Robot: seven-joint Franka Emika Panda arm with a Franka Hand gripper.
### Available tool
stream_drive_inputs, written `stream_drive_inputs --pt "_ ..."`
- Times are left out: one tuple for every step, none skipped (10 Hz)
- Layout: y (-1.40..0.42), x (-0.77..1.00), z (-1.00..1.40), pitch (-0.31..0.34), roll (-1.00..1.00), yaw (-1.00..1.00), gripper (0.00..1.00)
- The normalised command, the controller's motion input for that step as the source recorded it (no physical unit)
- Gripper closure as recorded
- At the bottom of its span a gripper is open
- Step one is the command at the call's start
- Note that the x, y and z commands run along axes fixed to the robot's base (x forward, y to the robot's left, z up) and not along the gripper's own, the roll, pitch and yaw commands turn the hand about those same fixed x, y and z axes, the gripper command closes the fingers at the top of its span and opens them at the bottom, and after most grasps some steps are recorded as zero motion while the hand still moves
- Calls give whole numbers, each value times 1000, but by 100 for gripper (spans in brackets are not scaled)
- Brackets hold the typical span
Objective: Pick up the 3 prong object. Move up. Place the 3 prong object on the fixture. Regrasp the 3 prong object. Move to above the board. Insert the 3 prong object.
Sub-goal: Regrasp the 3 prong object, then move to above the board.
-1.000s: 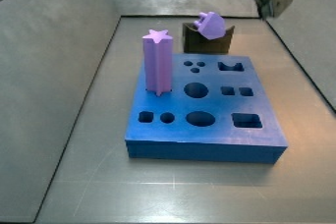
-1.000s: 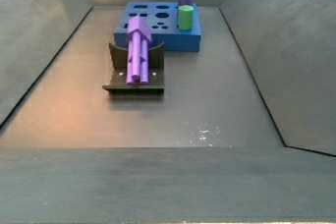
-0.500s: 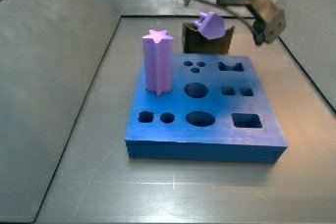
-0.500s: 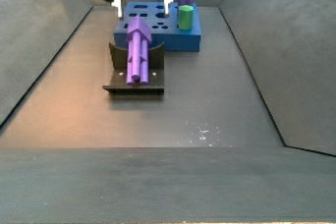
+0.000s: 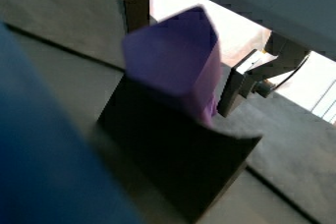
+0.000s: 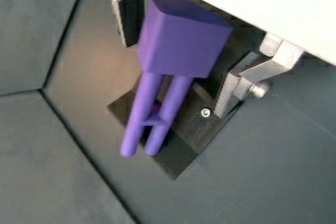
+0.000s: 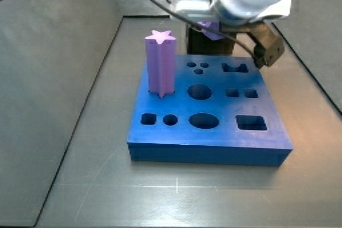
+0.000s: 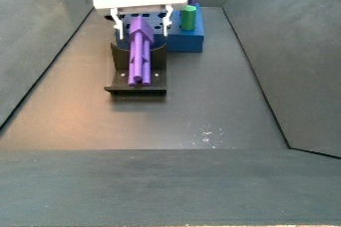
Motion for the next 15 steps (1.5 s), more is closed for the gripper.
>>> stream_drive_inputs --pt "-46 306 -305 52 144 86 0" --pt "-47 288 -187 57 148 92 0" --pt "-46 236 -93 65 161 63 0" --pt "0 0 0 0 0 0 100" --pt "-36 12 1000 94 0 258 100" --pt "-37 12 1000 94 -4 256 100" --pt "-35 13 1000 64 -13 220 100" --pt "-33 14 1000 31 -12 191 100" --pt "-33 13 1000 -6 -6 152 100" --pt "-32 14 1000 -20 -8 133 100" --pt "-30 13 1000 -31 -7 79 100" --pt "-29 12 1000 -31 -9 58 100" --pt "-26 7 1000 -21 -16 28 100" --pt "-23 5 1000 -15 -21 11 100" --pt "-20 -3 1000 2 -21 -6 100"
